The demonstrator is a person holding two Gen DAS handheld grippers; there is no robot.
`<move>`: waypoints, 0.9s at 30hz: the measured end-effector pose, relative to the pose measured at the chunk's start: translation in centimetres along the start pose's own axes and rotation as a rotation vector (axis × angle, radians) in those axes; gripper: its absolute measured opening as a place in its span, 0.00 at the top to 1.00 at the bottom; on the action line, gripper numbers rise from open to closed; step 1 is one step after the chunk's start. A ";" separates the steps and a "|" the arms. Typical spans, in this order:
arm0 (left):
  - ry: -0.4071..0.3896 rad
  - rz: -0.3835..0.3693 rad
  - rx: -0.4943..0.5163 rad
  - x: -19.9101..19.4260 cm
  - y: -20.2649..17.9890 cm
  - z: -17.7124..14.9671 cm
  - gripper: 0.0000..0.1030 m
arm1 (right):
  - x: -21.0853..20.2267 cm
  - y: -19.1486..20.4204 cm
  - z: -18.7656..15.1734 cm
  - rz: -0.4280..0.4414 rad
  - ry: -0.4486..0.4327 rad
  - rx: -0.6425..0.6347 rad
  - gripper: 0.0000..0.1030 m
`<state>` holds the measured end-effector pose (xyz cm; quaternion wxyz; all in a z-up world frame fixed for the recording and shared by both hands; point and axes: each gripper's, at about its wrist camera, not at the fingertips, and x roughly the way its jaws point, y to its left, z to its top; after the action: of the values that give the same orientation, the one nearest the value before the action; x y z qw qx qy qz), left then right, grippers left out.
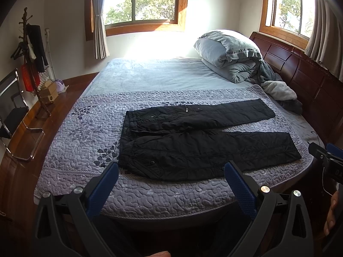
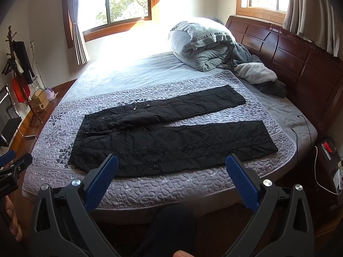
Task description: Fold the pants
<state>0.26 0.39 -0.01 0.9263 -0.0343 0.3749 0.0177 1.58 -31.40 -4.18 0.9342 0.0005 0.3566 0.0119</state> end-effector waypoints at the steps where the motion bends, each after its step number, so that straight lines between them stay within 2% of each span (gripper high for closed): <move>1: 0.003 -0.001 -0.002 0.2 0.1 0.0 0.04 | 0.2 -0.1 0.0 -0.001 0.001 0.001 0.02; 5: 0.012 -0.053 -0.019 1.1 0.6 0.0 0.03 | 1.1 -0.4 0.2 -0.004 -0.006 -0.008 0.02; 7: 0.033 -0.071 -0.004 2.4 0.9 0.0 0.03 | 2.6 -0.9 0.3 0.023 0.028 0.003 0.02; 11: 0.160 -0.161 0.000 7.8 3.5 -0.9 0.03 | 7.1 -3.0 -0.2 0.065 0.104 0.052 0.02; 13: 0.222 -0.227 -0.044 10.8 5.9 -1.5 0.03 | 9.0 -4.3 -0.7 0.108 0.124 0.083 0.02; 15: 0.291 -0.249 -0.105 14.0 8.4 -2.2 0.03 | 10.6 -5.8 -1.1 0.118 0.112 0.122 0.02; 16: 0.271 -0.213 -0.102 15.2 9.4 -2.6 0.03 | 11.4 -6.4 -1.3 0.104 0.096 0.121 0.02; 18: 0.236 -0.078 -0.069 17.4 11.2 -3.3 0.03 | 13.1 -7.4 -1.7 0.052 0.077 0.088 0.02; 19: 0.268 -0.074 -0.064 18.8 12.0 -3.6 0.03 | 14.2 -7.9 -2.0 0.025 0.087 0.075 0.02; 21: 0.363 -0.102 -0.121 21.9 14.2 -3.9 0.04 | 16.5 -9.4 -2.6 0.030 0.120 0.086 0.02; 23: 0.373 -0.148 -0.211 24.2 16.6 -4.1 0.04 | 19.2 -11.3 -3.3 0.060 0.185 0.138 0.02; 25: 0.386 -0.153 -0.316 26.5 18.5 -4.2 0.04 | 21.6 -13.1 -4.0 0.120 0.233 0.200 0.02; 27: 0.383 -0.223 -0.409 28.8 19.8 -4.5 0.04 | 23.5 -14.2 -4.6 0.140 0.276 0.239 0.02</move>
<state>16.62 19.97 -24.27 0.8089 -0.2639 0.5252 -0.0158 16.34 -45.14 -23.39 0.8665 0.1345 0.4795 0.0342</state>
